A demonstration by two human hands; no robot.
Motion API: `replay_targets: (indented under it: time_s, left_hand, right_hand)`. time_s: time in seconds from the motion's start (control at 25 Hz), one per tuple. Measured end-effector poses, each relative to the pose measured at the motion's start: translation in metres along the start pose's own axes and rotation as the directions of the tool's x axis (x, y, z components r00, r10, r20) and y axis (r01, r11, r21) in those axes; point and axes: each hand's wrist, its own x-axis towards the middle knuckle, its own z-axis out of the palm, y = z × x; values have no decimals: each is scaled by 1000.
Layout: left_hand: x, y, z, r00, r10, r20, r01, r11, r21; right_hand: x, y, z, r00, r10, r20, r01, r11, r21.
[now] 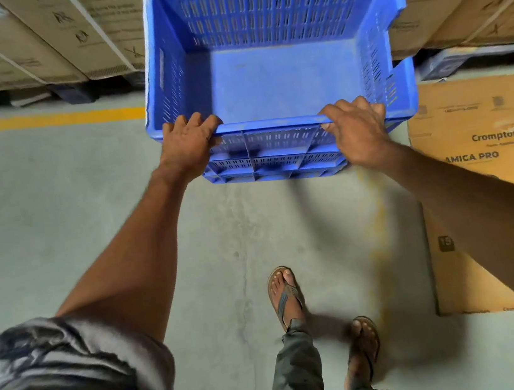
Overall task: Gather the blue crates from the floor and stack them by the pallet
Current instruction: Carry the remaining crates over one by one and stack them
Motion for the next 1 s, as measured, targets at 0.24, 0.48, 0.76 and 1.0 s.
replay_targets:
  time_s: [0.24, 0.48, 0.76, 1.0]
  left_hand:
    - [-5, 1, -2, 998, 19, 66, -18, 1000, -19]
    - [1, -2, -4, 994, 6, 113, -4, 1000, -19]
    - [4, -15, -9, 993, 0, 117, -6, 999, 49]
    - [-1, -16, -2, 991, -18, 131, 13, 999, 38]
  right_hand:
    - [-6, 0, -5, 998, -14, 64, 15, 1000, -9]
    - [-3, -7, -6, 996, 27, 89, -22, 998, -56]
    - [-5, -11, 0, 993, 72, 98, -62, 993, -102]
    - [-5, -12, -2, 992, 88, 88, -79, 992, -99]
